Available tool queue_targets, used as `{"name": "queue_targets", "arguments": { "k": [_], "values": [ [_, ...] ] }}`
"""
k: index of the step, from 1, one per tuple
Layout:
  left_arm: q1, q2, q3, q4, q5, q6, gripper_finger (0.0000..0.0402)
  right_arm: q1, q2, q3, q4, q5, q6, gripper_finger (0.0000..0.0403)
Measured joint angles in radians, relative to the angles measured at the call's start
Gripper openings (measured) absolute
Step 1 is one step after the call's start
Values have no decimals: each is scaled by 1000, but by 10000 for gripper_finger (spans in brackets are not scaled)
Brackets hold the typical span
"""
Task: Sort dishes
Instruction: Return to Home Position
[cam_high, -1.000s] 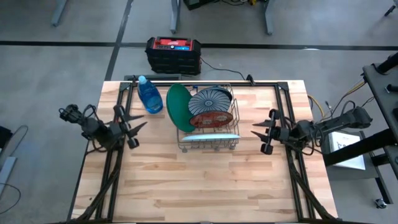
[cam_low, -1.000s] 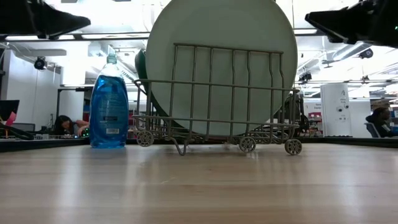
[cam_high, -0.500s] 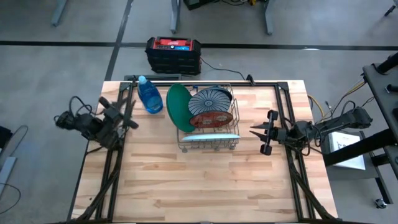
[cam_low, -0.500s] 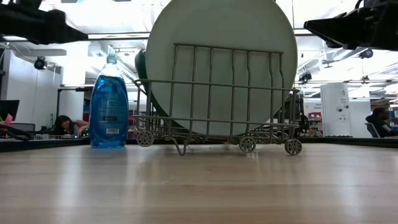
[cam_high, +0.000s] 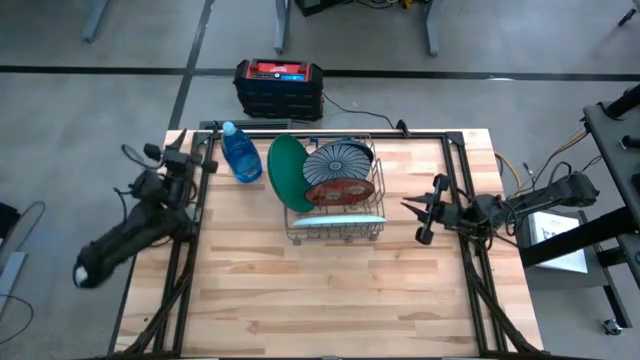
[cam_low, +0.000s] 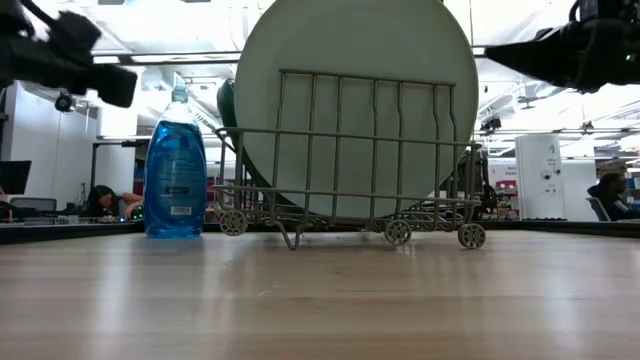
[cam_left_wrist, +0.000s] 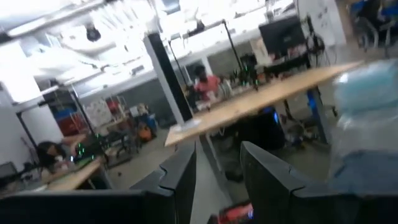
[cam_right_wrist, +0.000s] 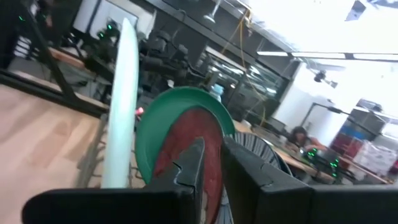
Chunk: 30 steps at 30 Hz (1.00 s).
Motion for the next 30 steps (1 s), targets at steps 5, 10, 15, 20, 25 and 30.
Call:
{"name": "queue_targets", "arguments": {
  "k": [5, 10, 15, 20, 25, 30],
  "values": [
    [312, 95, -1, 7, 346, -104, 116, 0, 0, 0, -8, 5, -21, 57],
    [521, 223, -1, 106, 604, -211, 116, 0, 0, 0, -8, 15, -29, 59],
    [595, 316, 0, 137, 587, -308, 116, 0, 0, 0, -8, 15, -30, 49],
    [596, 324, 0, 136, 559, -362, 116, 0, 0, 0, -8, 15, -8, 44],
    [596, 322, 0, 131, 561, -387, 116, 0, 0, 0, -8, 14, 65, 53],
    [596, 322, 0, 127, 561, -433, 116, 0, 0, 0, -8, 14, 95, 62]
  ]
}}
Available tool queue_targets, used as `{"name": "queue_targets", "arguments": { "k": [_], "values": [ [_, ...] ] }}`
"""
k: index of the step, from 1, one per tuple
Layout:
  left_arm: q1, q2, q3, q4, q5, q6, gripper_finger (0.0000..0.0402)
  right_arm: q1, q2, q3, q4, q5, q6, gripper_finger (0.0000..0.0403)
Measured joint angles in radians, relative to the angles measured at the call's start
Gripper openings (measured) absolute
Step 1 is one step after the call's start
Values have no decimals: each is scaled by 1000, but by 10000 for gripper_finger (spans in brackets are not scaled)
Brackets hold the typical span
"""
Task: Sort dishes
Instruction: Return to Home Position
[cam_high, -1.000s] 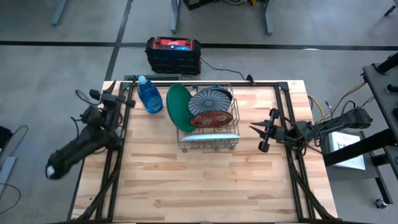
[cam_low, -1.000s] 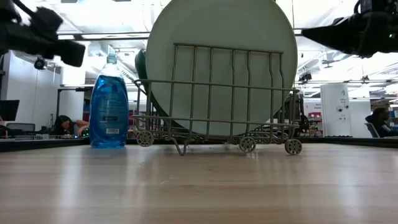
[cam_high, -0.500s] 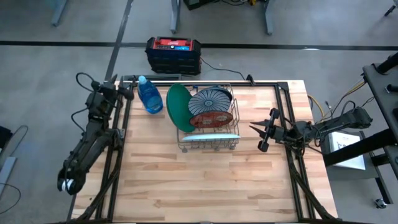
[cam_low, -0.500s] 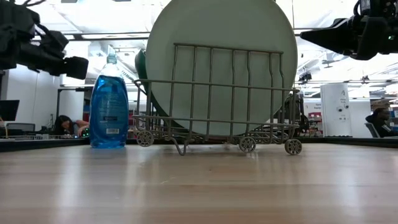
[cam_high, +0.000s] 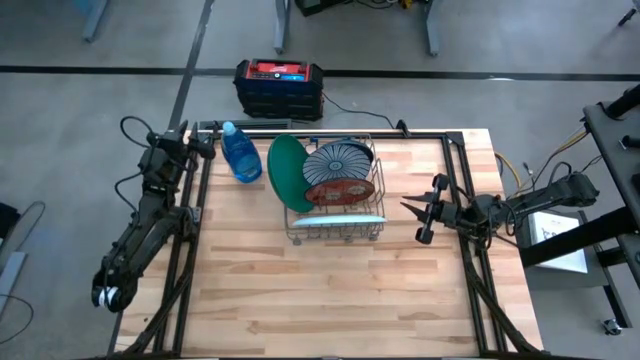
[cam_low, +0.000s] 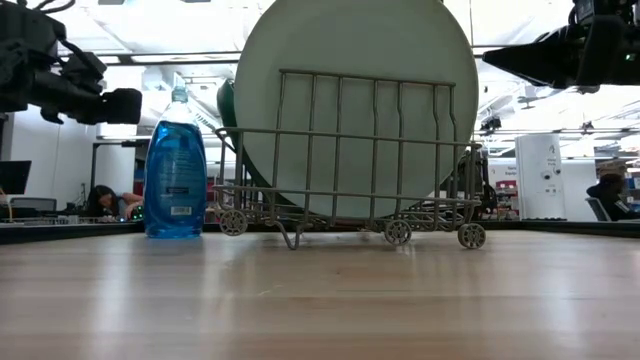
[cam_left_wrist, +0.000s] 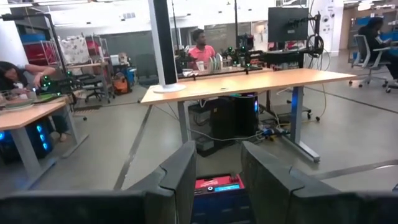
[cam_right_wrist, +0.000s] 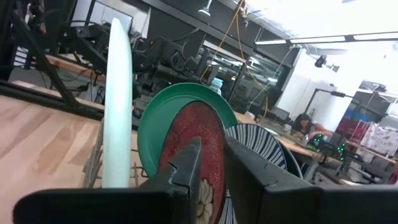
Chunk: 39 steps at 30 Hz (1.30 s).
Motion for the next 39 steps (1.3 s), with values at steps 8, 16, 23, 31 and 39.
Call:
{"name": "queue_targets", "arguments": {
  "k": [8, 16, 23, 31, 39],
  "values": [
    [0, 0, 0, -1, 0, 1, 116, 0, 0, 0, 0, 0, -1, 66],
    [0, 0, 1, -1, 0, 2, 116, 0, -13, 0, 0, -1, -3, 50],
    [0, 0, 1, -1, 0, 2, 116, -1, -64, 1, -16, -53, 37, 55],
    [0, 0, 1, -1, 0, 2, 116, -66, -274, 0, -370, -402, 135, 68],
    [0, 0, 1, -3, 0, 3, 116, -153, -410, 4, -635, -460, 279, 59]
  ]
}}
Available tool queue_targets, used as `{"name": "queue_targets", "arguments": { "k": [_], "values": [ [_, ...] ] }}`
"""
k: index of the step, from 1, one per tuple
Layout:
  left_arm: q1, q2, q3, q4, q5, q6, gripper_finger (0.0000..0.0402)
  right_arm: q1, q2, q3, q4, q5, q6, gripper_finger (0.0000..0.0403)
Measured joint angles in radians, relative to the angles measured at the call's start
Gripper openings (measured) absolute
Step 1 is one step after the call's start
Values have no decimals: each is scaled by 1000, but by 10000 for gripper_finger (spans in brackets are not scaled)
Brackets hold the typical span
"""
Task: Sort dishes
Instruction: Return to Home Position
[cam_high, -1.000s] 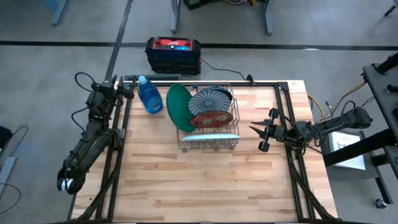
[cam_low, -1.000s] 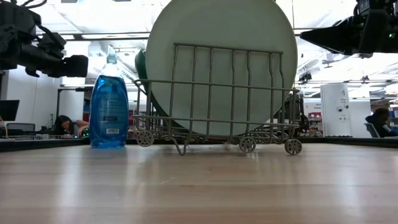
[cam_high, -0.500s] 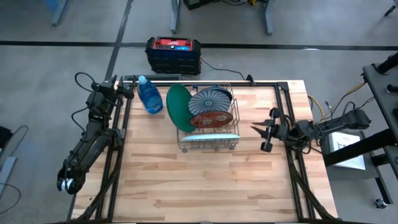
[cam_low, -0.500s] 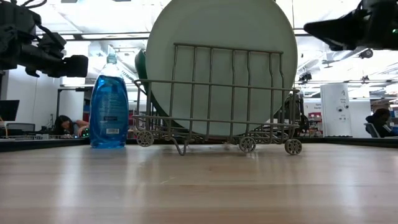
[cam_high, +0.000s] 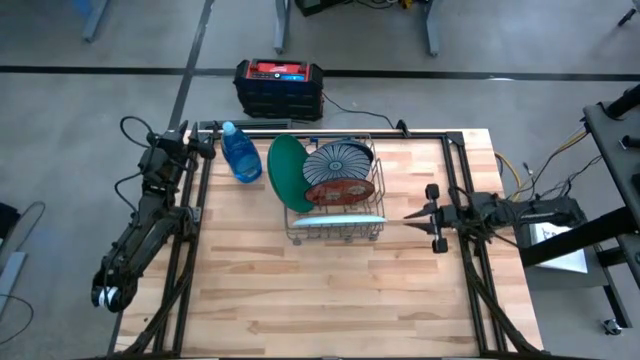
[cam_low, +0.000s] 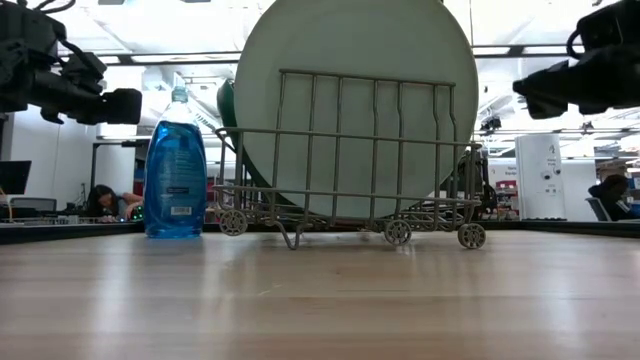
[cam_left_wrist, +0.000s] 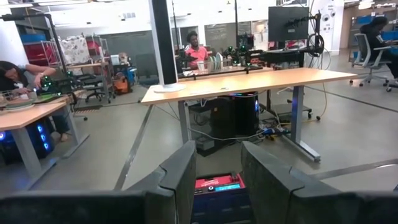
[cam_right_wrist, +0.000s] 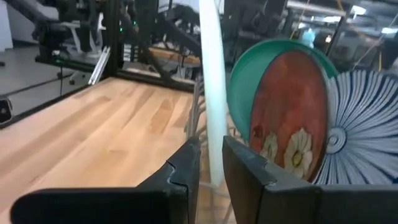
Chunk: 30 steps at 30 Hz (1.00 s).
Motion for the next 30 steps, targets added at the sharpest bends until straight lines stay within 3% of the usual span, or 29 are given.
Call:
{"name": "queue_targets", "arguments": {
  "k": [9, 22, 30],
  "values": [
    [0, 0, 0, 1, 0, 0, 116, -35, -37, -2, 3, -6, -6, 48],
    [0, 1, 0, 1, 0, 0, 116, -35, -29, -3, 7, -4, -1, 69],
    [0, 1, 0, 1, 0, 0, 116, -35, -22, -3, 8, -2, -1, 55]
  ]
}}
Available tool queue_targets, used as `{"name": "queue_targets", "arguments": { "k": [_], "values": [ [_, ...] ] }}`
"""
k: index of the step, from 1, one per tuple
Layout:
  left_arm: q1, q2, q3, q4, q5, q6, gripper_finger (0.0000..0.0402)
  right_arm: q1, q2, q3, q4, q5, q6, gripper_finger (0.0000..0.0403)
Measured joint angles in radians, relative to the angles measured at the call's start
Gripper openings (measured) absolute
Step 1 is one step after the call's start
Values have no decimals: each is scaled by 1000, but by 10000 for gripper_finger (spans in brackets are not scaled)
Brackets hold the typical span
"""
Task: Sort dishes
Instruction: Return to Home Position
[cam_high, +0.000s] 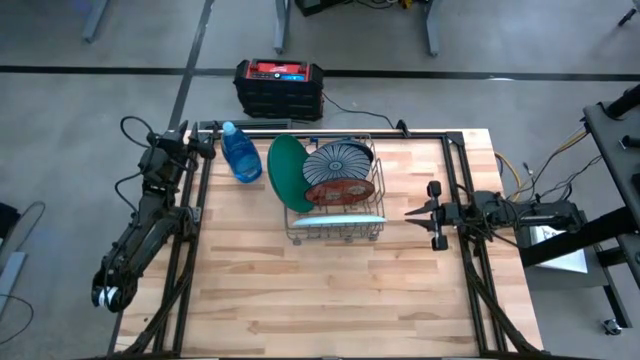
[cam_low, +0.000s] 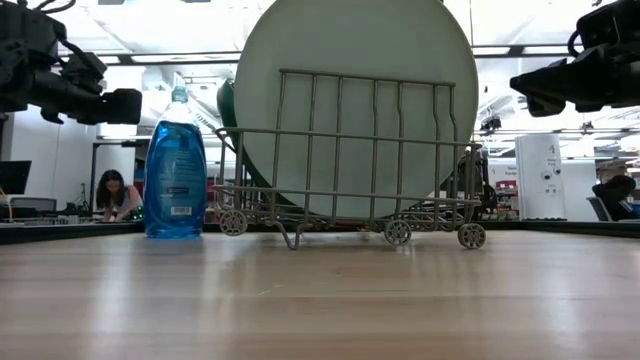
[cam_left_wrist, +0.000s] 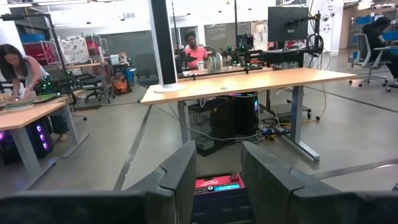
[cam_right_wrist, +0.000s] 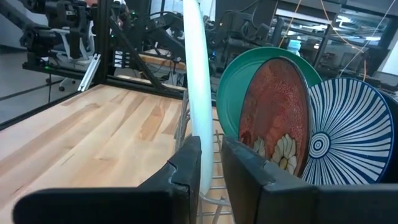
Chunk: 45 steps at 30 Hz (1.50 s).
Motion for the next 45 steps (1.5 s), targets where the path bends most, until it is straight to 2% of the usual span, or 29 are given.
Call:
{"name": "queue_targets", "arguments": {
  "k": [6, 21, 35, 45],
  "values": [
    [0, 0, 0, 0, 0, 0, 116, 0, 0, 0, 0, 0, 0, 48],
    [0, 0, 0, 0, 0, 0, 116, 0, 0, 0, 0, 0, 0, 71],
    [0, 0, 0, 0, 0, 0, 116, 0, 0, 0, 0, 0, 0, 48],
    [0, 0, 0, 0, 0, 0, 116, 0, 0, 0, 0, 0, 0, 66]
  ]
}}
